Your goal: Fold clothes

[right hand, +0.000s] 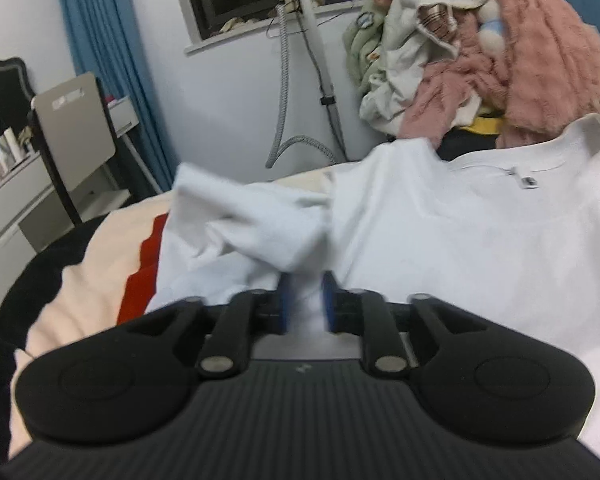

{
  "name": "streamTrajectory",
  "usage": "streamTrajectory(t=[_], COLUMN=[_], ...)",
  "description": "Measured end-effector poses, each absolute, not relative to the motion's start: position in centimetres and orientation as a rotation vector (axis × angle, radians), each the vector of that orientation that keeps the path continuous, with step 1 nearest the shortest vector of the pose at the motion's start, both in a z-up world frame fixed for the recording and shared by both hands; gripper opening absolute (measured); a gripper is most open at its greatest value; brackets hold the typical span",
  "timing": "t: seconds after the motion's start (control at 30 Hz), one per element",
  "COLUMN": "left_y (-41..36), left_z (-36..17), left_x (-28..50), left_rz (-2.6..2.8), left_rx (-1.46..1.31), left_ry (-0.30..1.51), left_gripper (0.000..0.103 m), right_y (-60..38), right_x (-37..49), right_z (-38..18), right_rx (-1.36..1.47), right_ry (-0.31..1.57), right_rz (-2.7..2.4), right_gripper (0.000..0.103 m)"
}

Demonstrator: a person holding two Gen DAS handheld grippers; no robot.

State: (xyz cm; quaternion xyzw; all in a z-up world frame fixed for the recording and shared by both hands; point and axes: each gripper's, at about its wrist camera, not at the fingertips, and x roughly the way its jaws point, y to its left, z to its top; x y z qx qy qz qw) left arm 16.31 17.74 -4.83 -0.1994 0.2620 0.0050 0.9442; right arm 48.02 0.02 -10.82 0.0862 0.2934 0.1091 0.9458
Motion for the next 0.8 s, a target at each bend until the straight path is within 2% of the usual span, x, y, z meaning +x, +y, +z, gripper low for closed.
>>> streamTrajectory(t=[0.07, 0.17, 0.23, 0.47, 0.53, 0.57, 0.6, 0.7, 0.8], left_y=[17.8, 18.0, 18.0, 18.5, 18.5, 18.6, 18.6, 18.8, 19.0], left_z=[-4.7, -4.4, -4.0, -3.7, -3.6, -3.5, -3.5, -3.3, -3.1], left_x=[16.1, 15.8, 15.4, 14.9, 14.8, 14.7, 14.6, 14.4, 14.1], left_rz=[0.017, 0.031, 0.045, 0.079, 0.074, 0.072, 0.073, 0.073, 0.084], left_rx=[-0.414, -0.427, -0.43, -0.438, -0.444, -0.447, -0.448, -0.468, -0.487], left_ry=[0.531, 0.524, 0.51, 0.49, 0.483, 0.476, 0.471, 0.463, 0.455], left_gripper=[0.094, 0.094, 0.094, 0.094, 0.094, 0.094, 0.094, 0.094, 0.094], right_y=[0.2, 1.6, 3.0, 9.3, 9.9, 9.9, 9.7, 9.6, 10.0], right_x=[46.6, 44.3, 43.6, 45.5, 45.9, 45.6, 45.5, 44.2, 42.9], right_z=[-9.9, -8.5, -8.0, -10.8, -11.1, -10.7, -10.3, -8.7, -7.5], right_rx=[0.137, 0.05, -0.015, -0.214, -0.244, -0.233, -0.219, -0.228, -0.252], right_ry=[0.509, 0.386, 0.372, 0.553, 0.546, 0.519, 0.493, 0.414, 0.381], right_rz=[0.224, 0.295, 0.387, 0.483, 0.452, 0.438, 0.428, 0.439, 0.474], right_gripper=[0.061, 0.062, 0.062, 0.058, 0.049, 0.034, 0.023, 0.011, 0.01])
